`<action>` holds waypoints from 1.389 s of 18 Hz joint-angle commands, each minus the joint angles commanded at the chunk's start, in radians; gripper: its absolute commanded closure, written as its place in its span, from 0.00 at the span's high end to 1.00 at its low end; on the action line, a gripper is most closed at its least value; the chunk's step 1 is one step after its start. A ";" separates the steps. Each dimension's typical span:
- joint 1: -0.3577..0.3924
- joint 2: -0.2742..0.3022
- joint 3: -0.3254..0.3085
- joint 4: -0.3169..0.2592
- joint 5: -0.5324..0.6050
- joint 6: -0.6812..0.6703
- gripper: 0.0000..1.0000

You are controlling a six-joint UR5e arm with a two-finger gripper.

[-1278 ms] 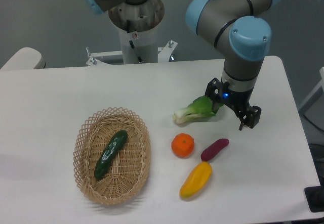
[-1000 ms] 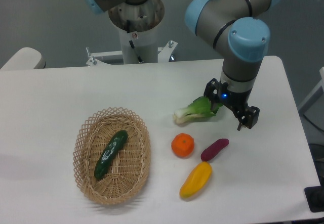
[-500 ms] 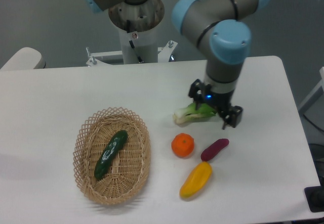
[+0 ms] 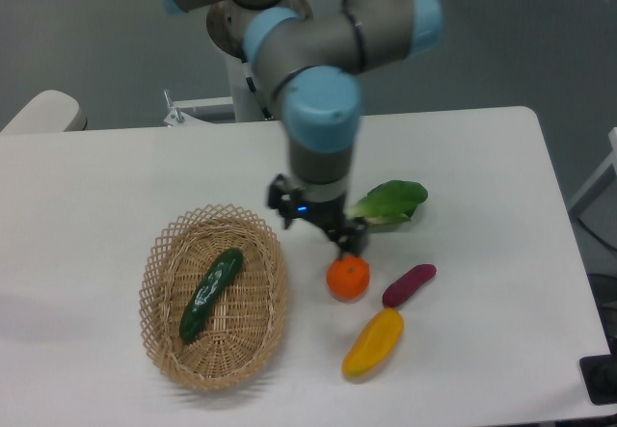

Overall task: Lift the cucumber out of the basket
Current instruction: 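Move the gripper from beside the bok choy over to the basket, then lower the gripper onto the green cucumber in the basket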

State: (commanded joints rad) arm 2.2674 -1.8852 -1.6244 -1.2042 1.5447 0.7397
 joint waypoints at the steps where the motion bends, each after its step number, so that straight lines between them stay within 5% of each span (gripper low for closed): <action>1: -0.020 -0.008 -0.008 0.012 0.000 -0.043 1.00; 7: -0.098 -0.077 -0.041 0.153 -0.009 -0.230 1.00; 15: -0.140 -0.144 -0.075 0.258 -0.002 -0.241 1.00; 25: -0.155 -0.173 -0.092 0.284 0.002 -0.241 1.00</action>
State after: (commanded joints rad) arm 2.1123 -2.0586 -1.7165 -0.9204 1.5462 0.4985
